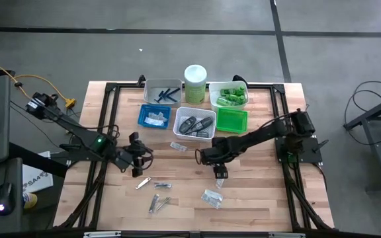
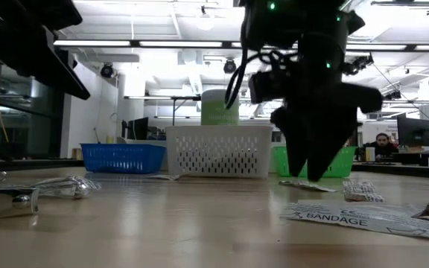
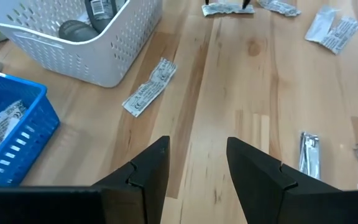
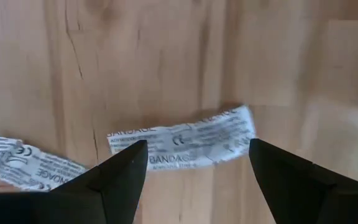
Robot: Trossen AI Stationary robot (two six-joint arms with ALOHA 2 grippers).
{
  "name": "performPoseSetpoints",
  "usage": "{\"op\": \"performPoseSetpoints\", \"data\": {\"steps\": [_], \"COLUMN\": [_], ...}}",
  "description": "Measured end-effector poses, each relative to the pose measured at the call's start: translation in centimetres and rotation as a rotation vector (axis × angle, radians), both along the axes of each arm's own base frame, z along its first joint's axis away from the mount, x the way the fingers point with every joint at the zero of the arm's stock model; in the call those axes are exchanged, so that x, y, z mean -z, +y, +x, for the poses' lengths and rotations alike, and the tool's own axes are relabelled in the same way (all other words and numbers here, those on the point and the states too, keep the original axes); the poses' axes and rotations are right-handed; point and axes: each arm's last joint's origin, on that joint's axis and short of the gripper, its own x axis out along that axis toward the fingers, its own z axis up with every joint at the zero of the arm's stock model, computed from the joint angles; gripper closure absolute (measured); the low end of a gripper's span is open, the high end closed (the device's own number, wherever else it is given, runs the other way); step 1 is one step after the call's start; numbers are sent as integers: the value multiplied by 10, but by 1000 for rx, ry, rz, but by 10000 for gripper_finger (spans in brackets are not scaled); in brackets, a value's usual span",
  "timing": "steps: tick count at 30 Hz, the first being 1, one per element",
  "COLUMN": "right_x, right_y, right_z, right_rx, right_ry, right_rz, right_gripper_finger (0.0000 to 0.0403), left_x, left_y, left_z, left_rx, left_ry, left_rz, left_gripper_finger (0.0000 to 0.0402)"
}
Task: Pick & Place Travel size toiletries
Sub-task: Put the white bandage into the blue bin
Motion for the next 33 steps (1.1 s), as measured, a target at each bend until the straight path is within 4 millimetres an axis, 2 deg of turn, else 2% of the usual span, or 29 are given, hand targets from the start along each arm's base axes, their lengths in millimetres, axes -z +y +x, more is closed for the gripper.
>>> {"op": "performPoseSetpoints", "data": {"steps": [5, 9, 13, 24, 29, 33], "right_x": [13, 16, 16, 17, 11, -5], "right_y": [3, 4, 3, 4, 5, 7], "right_z": [4, 5, 4, 8, 15, 31], "right_rx": [-25, -21, 0, 78, 98, 98], "right_ry": [29, 31, 35, -2, -26, -106], "right_rz": [20, 35, 37, 54, 85, 70], "right_gripper_finger": [131, 159, 211, 389, 396, 397], "left_x": [0, 0, 1, 2, 5, 11], "left_y": [-7, -9, -9, -9, -8, -7], "left_z": [-4, -5, -4, -4, -5, -6], "left_rx": [22, 25, 16, 12, 13, -10], "left_ry": [-11, -15, -11, -4, -5, -3], "left_rz": [15, 13, 5, 5, 8, 18], "left_gripper_finger": [242, 242, 242, 242, 242, 242]}}
